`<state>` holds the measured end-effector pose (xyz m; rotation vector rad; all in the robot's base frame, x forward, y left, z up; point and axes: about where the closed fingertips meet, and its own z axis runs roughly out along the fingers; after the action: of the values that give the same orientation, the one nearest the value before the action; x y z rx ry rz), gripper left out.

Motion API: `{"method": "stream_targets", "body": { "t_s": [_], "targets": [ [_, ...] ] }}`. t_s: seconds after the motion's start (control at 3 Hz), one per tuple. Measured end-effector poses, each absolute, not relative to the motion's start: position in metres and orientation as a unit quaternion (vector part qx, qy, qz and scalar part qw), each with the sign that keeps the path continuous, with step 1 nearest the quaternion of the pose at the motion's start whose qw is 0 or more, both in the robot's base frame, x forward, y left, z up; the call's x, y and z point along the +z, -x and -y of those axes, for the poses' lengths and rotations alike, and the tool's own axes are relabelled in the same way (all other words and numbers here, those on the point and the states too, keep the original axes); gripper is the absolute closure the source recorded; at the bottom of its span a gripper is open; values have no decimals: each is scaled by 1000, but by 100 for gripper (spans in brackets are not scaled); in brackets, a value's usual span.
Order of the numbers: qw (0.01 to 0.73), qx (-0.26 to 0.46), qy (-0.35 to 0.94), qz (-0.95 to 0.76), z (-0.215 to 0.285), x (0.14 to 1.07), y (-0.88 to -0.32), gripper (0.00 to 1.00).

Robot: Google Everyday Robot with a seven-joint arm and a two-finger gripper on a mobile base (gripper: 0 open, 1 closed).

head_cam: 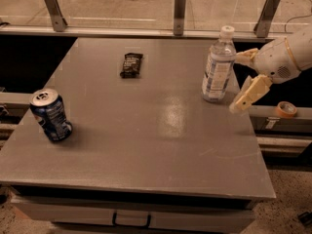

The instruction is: Knock blue plastic bottle over

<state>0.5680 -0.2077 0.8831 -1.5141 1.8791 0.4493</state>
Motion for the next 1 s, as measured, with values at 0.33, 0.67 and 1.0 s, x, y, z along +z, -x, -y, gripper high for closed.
{"method": "stream_targets", "body": {
  "t_s": [0.33, 0.67, 1.0],
  "targets": [
    [340, 232, 589, -695, 175, 871, -556, 0],
    [336, 293, 600, -665, 136, 867, -533, 0],
    [333, 338, 617, -628, 102, 881, -510, 0]
  ]
}}
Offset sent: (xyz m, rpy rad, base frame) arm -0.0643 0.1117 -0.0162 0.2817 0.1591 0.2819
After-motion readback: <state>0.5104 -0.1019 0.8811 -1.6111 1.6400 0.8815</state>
